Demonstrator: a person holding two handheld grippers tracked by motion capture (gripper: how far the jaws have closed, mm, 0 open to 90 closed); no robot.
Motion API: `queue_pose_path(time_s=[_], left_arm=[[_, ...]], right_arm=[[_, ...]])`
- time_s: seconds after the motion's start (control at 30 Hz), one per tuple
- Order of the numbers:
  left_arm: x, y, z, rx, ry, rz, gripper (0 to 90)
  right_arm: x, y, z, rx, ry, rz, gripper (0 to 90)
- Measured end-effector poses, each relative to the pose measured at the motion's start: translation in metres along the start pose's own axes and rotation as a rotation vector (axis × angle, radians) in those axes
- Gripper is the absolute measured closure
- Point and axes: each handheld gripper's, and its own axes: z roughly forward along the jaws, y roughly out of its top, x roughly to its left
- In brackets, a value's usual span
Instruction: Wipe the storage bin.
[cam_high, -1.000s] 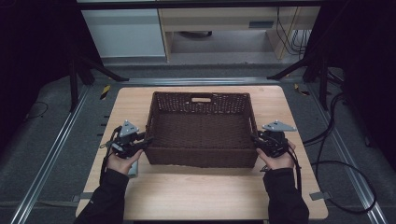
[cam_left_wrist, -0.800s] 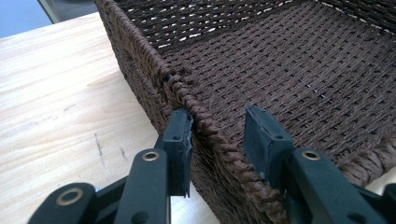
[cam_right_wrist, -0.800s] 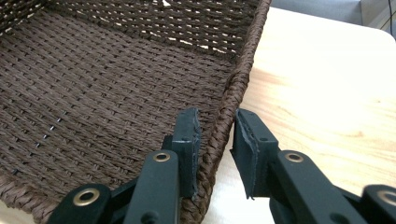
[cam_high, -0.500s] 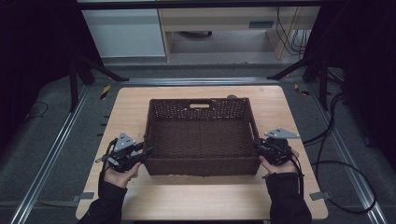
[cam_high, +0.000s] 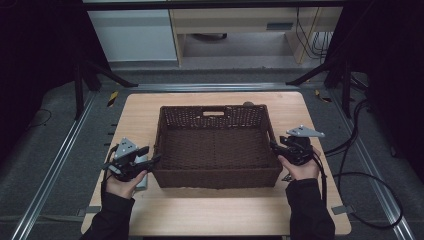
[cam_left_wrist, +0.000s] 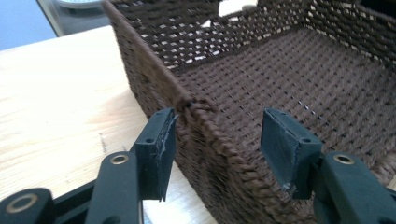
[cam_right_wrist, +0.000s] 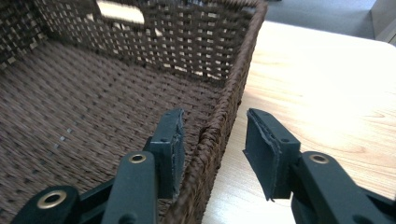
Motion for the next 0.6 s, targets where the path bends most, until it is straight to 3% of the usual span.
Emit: queue_pose_path(time_s=[0.2, 0.33, 0.43, 0.6], left_arm=[[0.008, -0.001, -0.002, -0.006, 0.018, 0.001, 41.4], [0.011, -0.002, -0.006, -0.023, 0.007, 0.005, 39.0], [0.014, -0.003, -0.011, -0.033, 0.015, 0.018, 39.0], [0.022, -0.008, -0.019, -0.039, 0.028, -0.004, 38.5]], right_arm=[[0.001, -0.005, 0.014, 0.038, -0.007, -0.032, 60.5], [0.000, -0.007, 0.016, 0.045, 0.031, -0.002, 69.5], [0.003, -0.007, 0.015, 0.062, 0.016, -0.011, 72.3], [0.006, -0.007, 0.011, 0.077, -0.007, -0.028, 73.4]])
